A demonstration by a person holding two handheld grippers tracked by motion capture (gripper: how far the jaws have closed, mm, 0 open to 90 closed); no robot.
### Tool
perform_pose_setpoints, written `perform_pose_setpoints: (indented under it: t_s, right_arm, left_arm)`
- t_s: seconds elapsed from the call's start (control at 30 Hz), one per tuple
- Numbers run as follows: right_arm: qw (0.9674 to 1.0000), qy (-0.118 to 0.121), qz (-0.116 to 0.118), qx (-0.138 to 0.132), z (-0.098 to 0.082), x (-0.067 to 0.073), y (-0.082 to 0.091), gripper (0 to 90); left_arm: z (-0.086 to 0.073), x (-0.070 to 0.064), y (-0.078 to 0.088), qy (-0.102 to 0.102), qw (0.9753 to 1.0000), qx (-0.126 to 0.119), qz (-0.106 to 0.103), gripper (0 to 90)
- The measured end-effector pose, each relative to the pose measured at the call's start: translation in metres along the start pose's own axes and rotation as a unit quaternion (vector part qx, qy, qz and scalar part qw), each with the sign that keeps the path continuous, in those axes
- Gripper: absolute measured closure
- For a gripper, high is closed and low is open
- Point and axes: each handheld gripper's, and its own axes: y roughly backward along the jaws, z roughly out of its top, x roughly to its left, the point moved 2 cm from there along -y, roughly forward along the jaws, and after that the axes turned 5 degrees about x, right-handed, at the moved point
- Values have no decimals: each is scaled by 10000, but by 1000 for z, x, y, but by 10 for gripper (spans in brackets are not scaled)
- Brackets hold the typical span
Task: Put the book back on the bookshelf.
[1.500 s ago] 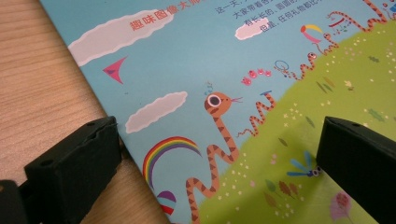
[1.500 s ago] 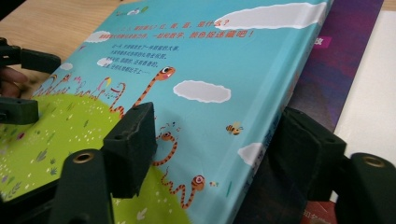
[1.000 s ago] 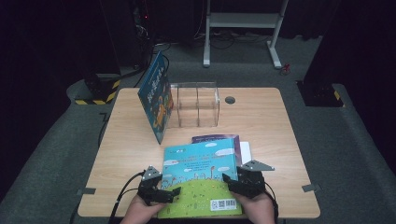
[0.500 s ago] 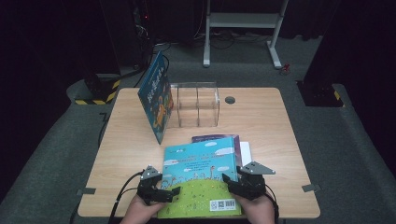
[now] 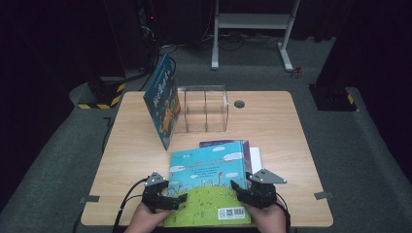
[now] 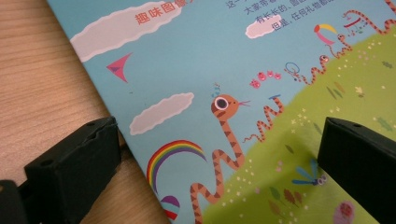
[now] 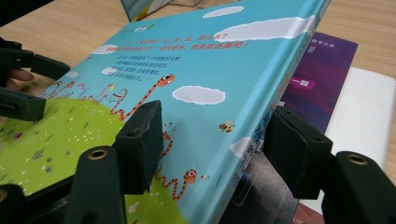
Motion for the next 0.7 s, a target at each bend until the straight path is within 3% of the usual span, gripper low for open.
perform_pose_setpoints:
  t_s: [0.23,0.33,0.53,0.7]
  right_arm:
    - [9998,143,-22,-145,1,3,3,382]
    - [9995,208,-37,-219,2,5,5,381]
    - [9991,284,-59,-293,4,8,7,382]
    - [9984,392,-76,-394,5,9,9,382]
  left_arm:
    - [0,4,1,165,9996,-29,-210,0]
    - [0,4,2,93,9997,-65,-234,0]
    - [0,6,3,137,9994,-84,-301,0]
    - [1,11,3,350,9976,-84,-588,0]
